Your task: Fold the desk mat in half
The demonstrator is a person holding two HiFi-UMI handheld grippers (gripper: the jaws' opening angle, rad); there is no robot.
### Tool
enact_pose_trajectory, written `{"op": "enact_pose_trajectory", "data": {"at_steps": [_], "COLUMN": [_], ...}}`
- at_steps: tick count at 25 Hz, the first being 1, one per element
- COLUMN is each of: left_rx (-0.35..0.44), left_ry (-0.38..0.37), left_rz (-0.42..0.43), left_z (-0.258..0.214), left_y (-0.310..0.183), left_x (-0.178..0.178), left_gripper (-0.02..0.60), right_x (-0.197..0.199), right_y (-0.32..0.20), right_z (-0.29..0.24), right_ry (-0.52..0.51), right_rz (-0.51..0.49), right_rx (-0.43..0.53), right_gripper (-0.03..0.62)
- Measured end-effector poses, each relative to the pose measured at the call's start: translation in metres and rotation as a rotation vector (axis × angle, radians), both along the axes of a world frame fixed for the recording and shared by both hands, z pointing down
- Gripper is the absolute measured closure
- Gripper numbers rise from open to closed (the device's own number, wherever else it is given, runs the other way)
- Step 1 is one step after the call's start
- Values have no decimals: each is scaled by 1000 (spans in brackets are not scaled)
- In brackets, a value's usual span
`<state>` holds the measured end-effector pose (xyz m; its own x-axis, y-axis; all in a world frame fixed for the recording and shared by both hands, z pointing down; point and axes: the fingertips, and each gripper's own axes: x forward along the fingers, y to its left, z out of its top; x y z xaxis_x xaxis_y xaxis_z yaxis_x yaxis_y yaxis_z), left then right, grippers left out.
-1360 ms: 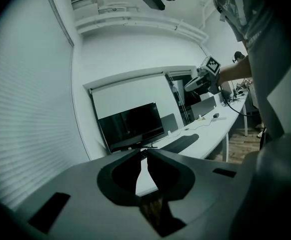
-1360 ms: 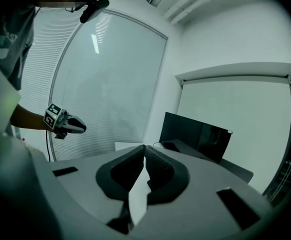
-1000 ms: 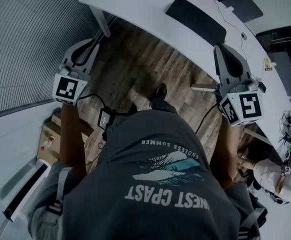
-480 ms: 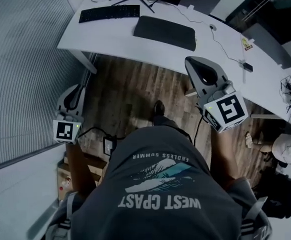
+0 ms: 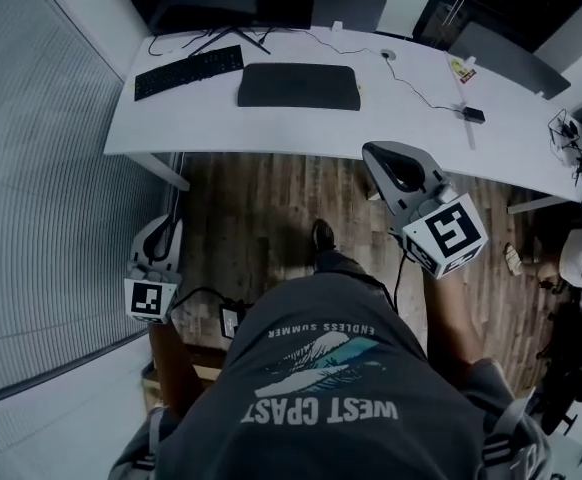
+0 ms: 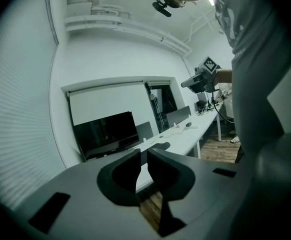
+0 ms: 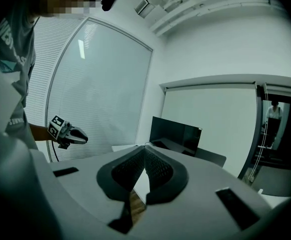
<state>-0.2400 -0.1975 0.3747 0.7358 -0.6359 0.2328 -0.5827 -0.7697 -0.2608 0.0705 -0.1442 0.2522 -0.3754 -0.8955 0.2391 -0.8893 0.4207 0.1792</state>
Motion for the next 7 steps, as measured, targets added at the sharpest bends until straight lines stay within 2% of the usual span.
{"op": "enact_pose_trajectory", "data": {"at_steps": [7], "left_rx": [12], "left_ry": [4], "left_rz": [48], "left_z": [0], "left_y": [13], "left_x": [14], "left_gripper": [531], "right_x": [9], "right_y": [18], "right_z": [10], "right_ry": [-27], "right_rz": [44], "right_rx": [-16], "right_gripper": [568]}}
